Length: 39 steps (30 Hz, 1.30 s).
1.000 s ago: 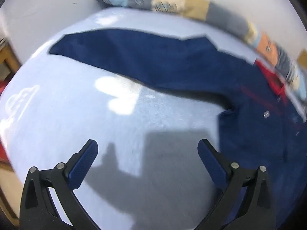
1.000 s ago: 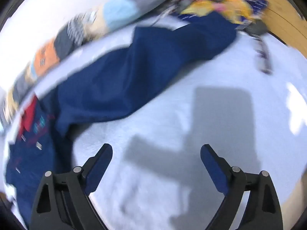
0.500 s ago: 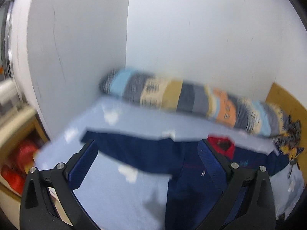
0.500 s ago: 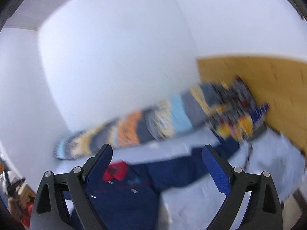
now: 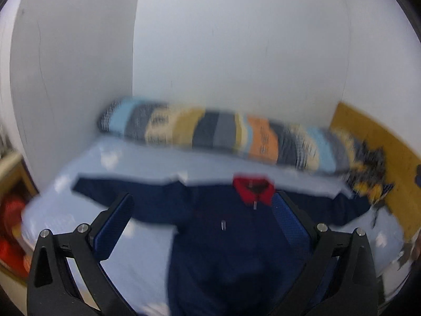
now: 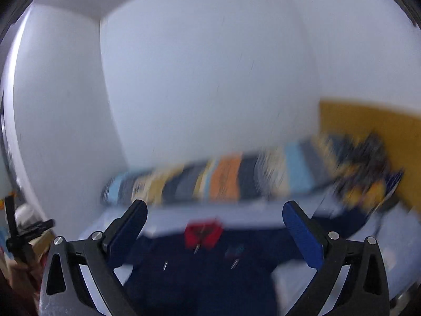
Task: Fold large clothes
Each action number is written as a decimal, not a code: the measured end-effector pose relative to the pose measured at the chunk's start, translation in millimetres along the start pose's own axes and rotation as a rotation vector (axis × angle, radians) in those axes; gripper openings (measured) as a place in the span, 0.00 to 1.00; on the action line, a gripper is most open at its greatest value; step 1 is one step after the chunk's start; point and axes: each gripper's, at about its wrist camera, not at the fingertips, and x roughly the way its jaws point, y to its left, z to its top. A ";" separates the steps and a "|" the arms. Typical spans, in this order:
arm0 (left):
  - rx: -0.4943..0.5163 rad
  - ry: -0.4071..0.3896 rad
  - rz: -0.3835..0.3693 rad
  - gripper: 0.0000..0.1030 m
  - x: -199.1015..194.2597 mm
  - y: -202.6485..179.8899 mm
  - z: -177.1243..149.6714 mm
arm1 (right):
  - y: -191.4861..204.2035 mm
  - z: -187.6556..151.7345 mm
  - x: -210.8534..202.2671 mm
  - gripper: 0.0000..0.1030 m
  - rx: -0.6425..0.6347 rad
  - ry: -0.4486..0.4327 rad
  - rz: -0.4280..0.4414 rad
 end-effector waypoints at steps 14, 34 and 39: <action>0.214 0.109 0.189 1.00 108.4 -88.4 -199.3 | 18.5 -261.8 157.2 0.94 -0.069 0.335 -0.067; 0.106 0.334 0.097 1.00 145.0 -63.4 -209.4 | 7.3 -261.9 171.9 0.95 -0.027 0.451 -0.073; 0.093 0.341 0.083 1.00 143.4 -57.2 -205.4 | 6.0 -263.1 172.1 0.95 -0.029 0.459 -0.078</action>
